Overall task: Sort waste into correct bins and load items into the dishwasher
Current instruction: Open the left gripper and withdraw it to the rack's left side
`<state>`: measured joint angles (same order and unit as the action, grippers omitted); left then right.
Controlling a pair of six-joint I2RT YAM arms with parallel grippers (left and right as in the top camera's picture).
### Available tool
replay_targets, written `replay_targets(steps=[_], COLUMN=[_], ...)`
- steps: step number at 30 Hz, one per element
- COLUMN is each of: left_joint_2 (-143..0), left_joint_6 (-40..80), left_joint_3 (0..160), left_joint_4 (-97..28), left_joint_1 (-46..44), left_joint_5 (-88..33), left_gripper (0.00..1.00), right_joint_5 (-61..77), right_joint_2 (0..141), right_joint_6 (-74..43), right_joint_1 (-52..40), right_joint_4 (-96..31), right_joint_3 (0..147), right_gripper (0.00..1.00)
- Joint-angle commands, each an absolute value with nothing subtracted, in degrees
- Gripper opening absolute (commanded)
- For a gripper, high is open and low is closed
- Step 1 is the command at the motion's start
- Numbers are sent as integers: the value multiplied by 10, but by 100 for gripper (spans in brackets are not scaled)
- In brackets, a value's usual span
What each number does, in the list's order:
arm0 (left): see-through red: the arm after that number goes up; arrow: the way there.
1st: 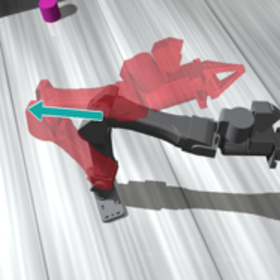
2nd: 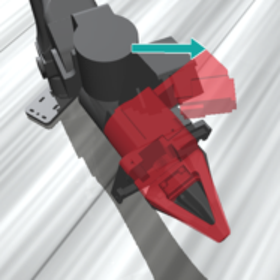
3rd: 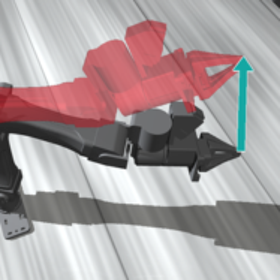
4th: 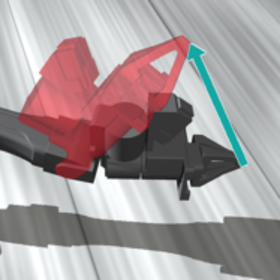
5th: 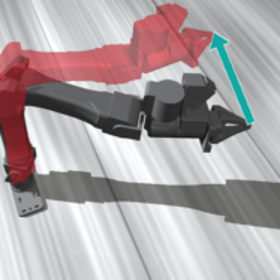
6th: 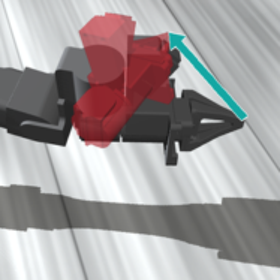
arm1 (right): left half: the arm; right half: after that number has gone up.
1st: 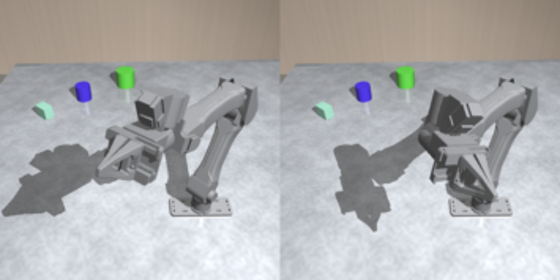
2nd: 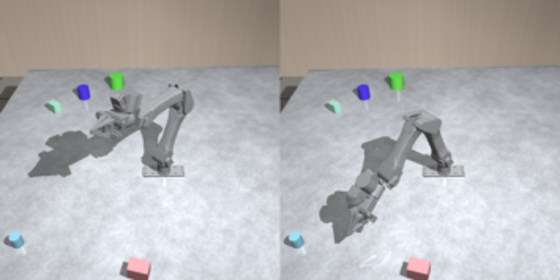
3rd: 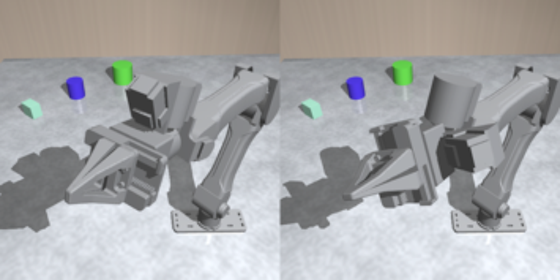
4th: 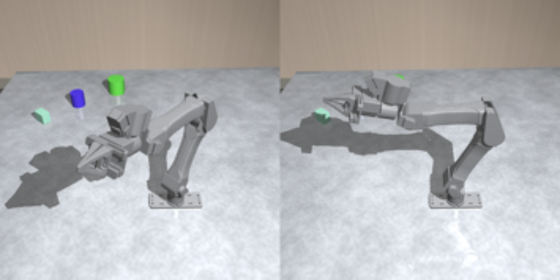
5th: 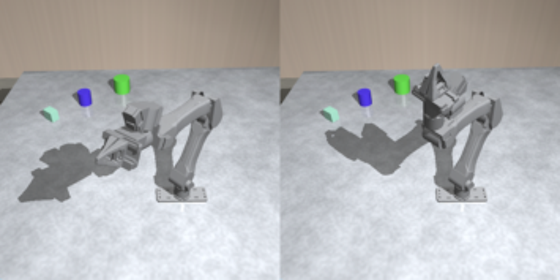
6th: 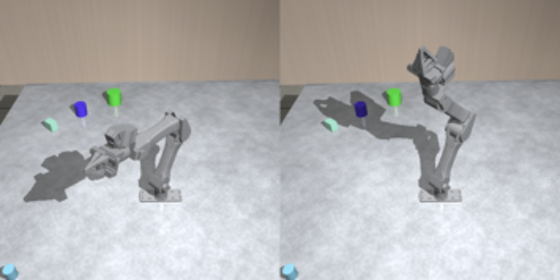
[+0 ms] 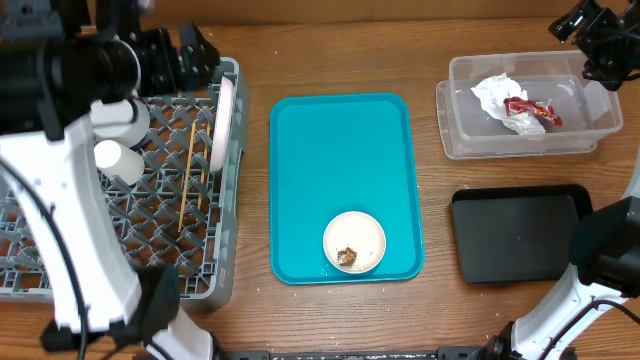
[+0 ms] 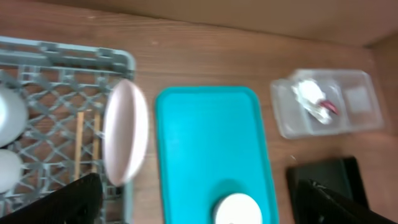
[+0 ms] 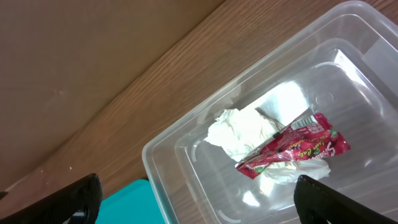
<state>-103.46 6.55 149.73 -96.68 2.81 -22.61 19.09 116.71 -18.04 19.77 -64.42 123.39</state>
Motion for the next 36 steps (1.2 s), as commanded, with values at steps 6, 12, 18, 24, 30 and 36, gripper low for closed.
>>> replay_targets(steps=[6, 12, 18, 24, 30, 36], left_joint_2=[-945, -926, -934, -963, -1017, -1043], left_joint_6=[73, 73, 73, 80, 77, 77], left_joint_3=[1416, 1352, 1247, 1134, 1072, 1084], left_joint_4=[-968, -968, -950, -851, -773, -737], left_joint_1=[-42, -126, -219, -284, -328, -326], left_joint_5=[-238, -245, -244, -245, -238, -181], left_gripper=[100, 100, 100, 95, 78, 79], right_joint_5=[189, 189, 189, 189, 189, 189], right_joint_2=[1140, 1140, 1140, 1140, 1140, 1140], right_joint_6=[-183, -182, -182, -182, -182, -183], right_joint_1=[196, 196, 196, 196, 196, 196], right_joint_4=[-642, -642, -642, -642, -642, -642], right_joint_3=[1238, 1238, 1238, 1238, 1238, 1238], right_gripper=[100, 100, 100, 100, 100, 100])
